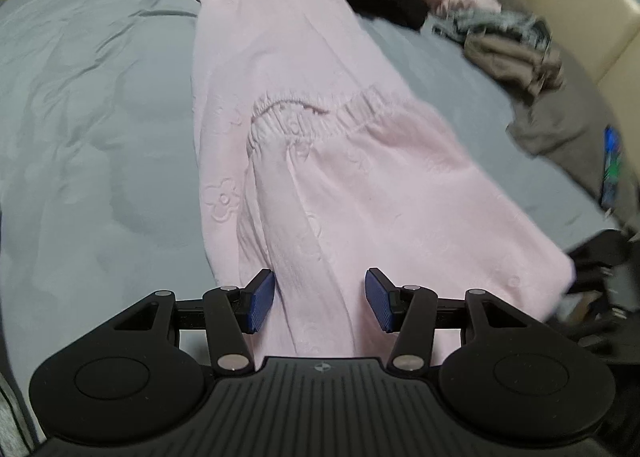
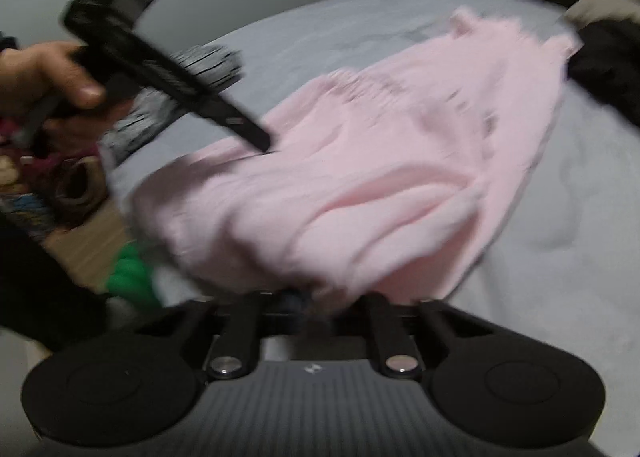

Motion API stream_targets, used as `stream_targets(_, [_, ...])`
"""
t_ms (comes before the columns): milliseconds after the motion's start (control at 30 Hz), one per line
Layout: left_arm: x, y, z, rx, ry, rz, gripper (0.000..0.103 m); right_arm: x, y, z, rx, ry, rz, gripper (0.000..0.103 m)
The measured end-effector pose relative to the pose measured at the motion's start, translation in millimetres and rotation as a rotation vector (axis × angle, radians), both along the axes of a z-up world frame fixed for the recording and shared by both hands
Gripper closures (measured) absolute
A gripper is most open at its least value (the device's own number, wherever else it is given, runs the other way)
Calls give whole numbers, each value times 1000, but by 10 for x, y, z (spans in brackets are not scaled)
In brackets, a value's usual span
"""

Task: Fold clothes

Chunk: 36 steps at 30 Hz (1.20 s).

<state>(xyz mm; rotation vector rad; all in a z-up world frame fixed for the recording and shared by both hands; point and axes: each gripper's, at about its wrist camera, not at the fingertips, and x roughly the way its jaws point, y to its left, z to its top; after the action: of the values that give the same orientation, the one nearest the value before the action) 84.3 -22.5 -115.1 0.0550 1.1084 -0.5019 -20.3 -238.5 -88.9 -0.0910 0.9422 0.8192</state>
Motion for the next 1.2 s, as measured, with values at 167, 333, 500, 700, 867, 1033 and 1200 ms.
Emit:
stream_targets(167, [-12, -39, -66, 51, 6, -16, 55, -268, -184, 110, 73, 61, 69, 94])
stream_targets(333, [-60, 23, -2, 65, -4, -13, 55, -233, -356, -75, -115, 94, -80, 90])
stream_targets(500, [-240, 175, 218, 65, -60, -56, 55, -331, -526, 153, 14, 13, -125, 42])
stream_targets(700, [-539, 168, 282, 58, -97, -166, 55, -218, -551, 322, 149, -36, -234, 61])
stream_targets(867, [-616, 92, 15, 117, -27, -161, 55, -88, -101, -31, -79, 13, -176, 78])
stream_targets(1033, [-684, 275, 94, 134, -61, -122, 55, -107, -163, -24, -64, 23, -248, 60])
stream_targets(1200, [-764, 541, 118, 59, -14, -51, 50, -93, -356, -13, 52, 90, -354, 39])
